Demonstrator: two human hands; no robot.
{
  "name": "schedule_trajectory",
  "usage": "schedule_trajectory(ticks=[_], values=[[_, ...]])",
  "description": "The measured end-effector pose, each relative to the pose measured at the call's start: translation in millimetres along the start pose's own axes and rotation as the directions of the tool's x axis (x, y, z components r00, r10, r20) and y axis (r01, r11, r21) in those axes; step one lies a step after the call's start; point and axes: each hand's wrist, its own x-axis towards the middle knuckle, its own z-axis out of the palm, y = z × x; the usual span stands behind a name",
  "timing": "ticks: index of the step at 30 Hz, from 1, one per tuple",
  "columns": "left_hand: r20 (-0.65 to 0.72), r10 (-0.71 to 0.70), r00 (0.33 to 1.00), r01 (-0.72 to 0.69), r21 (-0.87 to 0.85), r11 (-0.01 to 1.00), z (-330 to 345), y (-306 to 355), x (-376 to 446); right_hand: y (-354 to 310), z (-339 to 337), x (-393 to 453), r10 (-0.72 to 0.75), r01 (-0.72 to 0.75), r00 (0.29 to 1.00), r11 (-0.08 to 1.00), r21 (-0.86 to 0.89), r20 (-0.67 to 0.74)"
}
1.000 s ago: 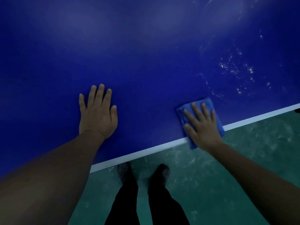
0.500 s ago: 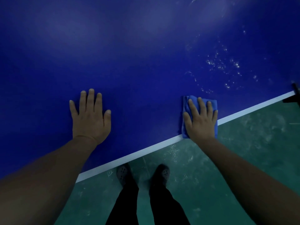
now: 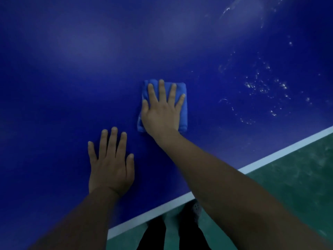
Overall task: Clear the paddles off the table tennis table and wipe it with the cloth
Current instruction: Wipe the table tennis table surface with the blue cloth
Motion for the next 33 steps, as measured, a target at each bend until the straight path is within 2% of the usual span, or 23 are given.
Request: schedule_trajectory(ticks=[5,9,12,15,17,19,21,24,26,27,29,33], values=[[-0.025,0.013,1.0,-0.014,-0.006,1.0,2,0,-2,-19,-10,84,0.061,-0.062,0.998,0.997,0.049,0.014],[0.009,0.008,1.0,-0.008,-0.015,1.0,1,0,-1,53,-20,85,0.272,-0.27,0.961,0.961,0.051,-0.04],[0.027,0.002,1.0,-0.001,-0.02,1.0,-1,-2,0,139,-29,31,0.457,-0.453,0.887,0.89,0.057,-0.074],[0.028,0.001,1.0,0.0,-0.026,1.0,0,-2,0,204,-37,-27,0.632,-0.628,0.774,0.774,0.078,-0.031],[0.022,0.003,1.0,-0.003,-0.023,1.0,1,-3,0,213,-37,-43,0.701,-0.696,0.713,0.711,0.1,-0.02],[0.015,0.005,1.0,-0.005,-0.024,1.0,2,-4,0,195,-34,-42,0.727,-0.721,0.686,0.685,0.106,-0.035],[-0.002,0.004,1.0,-0.004,-0.021,1.0,3,-4,0,163,-27,-38,0.664,-0.66,0.747,0.748,0.072,-0.046],[-0.025,0.012,1.0,-0.012,-0.005,1.0,5,-4,0,117,-13,-59,0.356,-0.356,0.933,0.934,0.022,-0.045],[-0.042,0.005,0.999,-0.005,-0.001,1.0,6,-4,0,117,-10,-81,0.19,-0.19,0.982,0.982,0.004,0.001],[-0.044,0.003,0.999,-0.003,-0.001,1.0,6,-3,-1,128,-12,-89,0.172,-0.172,0.985,0.985,-0.001,0.021],[-0.051,-0.003,0.999,0.003,0.004,1.0,4,0,-2,164,-19,-97,0.264,-0.264,0.964,0.965,-0.009,0.015],[-0.062,-0.051,0.997,0.05,-0.008,0.999,2,3,-7,230,-33,-101,0.542,-0.541,0.84,0.84,0.043,-0.018]])
